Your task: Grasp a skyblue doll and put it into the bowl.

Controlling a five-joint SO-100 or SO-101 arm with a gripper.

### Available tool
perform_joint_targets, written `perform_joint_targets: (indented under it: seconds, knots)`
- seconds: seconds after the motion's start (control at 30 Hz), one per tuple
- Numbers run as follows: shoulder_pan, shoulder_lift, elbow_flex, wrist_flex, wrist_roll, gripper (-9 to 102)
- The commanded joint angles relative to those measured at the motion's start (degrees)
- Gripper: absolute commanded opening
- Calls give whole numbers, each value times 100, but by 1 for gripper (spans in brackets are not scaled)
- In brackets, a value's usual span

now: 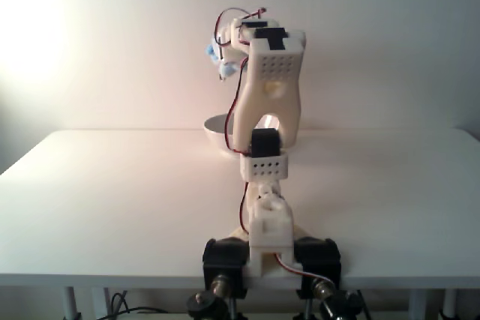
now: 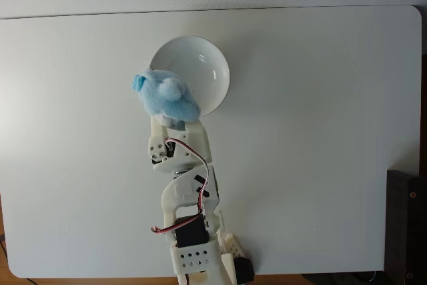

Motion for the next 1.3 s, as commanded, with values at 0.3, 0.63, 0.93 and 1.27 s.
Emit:
perform_joint_targets:
  seconds: [0.3, 0.63, 0.93, 1.27]
  knots:
    - [185, -2628, -2206, -580, -105, 3]
    - [193, -3560, -2443, -580, -114, 13]
    - [316, -3665, -2461, -1072, -123, 50]
    - [483, -3656, -2479, -1301, -123, 67]
